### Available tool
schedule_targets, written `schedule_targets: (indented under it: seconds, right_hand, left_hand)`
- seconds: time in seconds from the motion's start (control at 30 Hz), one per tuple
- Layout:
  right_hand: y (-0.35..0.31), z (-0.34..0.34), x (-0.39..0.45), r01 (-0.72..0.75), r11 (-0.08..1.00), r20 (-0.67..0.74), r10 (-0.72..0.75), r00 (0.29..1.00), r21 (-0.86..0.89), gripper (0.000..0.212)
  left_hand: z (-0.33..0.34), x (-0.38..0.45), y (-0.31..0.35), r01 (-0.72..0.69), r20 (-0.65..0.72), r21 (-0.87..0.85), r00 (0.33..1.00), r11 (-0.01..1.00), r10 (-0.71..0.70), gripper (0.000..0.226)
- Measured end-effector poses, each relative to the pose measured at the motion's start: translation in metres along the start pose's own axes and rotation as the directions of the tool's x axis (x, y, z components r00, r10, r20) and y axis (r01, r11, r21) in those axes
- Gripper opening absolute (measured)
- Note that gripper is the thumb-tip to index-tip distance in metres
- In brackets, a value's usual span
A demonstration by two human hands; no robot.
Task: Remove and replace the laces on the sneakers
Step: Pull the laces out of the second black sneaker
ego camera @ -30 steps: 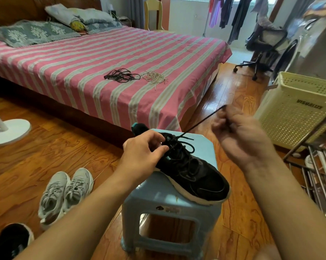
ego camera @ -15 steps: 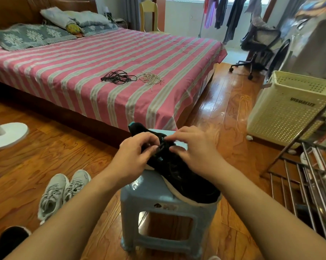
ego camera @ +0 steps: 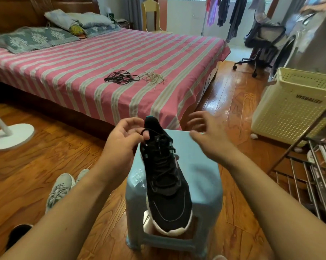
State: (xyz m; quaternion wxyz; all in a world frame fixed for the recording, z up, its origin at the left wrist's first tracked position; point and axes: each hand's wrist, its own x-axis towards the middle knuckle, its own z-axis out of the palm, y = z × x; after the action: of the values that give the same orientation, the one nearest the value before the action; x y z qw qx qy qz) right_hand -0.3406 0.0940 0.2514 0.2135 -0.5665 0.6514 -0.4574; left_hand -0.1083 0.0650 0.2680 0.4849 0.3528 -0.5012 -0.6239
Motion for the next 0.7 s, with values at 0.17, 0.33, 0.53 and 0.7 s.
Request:
schedule_targets:
  seconds: [0.17,0.33,0.53,0.7]
  right_hand:
    - [-0.003,0.038,-0.012,0.297,0.926,0.266,-0.233,0.935,-0.234,0.037]
    - [0.001,0.041,-0.011,0.182,0.972,0.133,-0.163,0.978,-0.147,0.019]
    - [0.001,0.033,-0.002,-0.333,0.915,-0.047,0.352,0.935,0.228,0.011]
    - [0.014,0.009,0.001,-0.301,0.947,-0.371,0.242,0.897,-0.111,0.030]
  left_hand:
    - [-0.041,0.000,0.036,-0.025,-0.060,-0.408,0.998,0.913,0.001,0.028]
    - [-0.097,0.020,0.018,0.280,-0.537,0.177,0.831,0.944,-0.146,0.027]
    - [-0.065,-0.005,0.007,0.368,-0.382,0.914,0.923,-0.171,-0.053,0.040]
    - [-0.050,0.009,-0.003,-0.219,0.154,0.947,0.951,0.234,0.269,0.032]
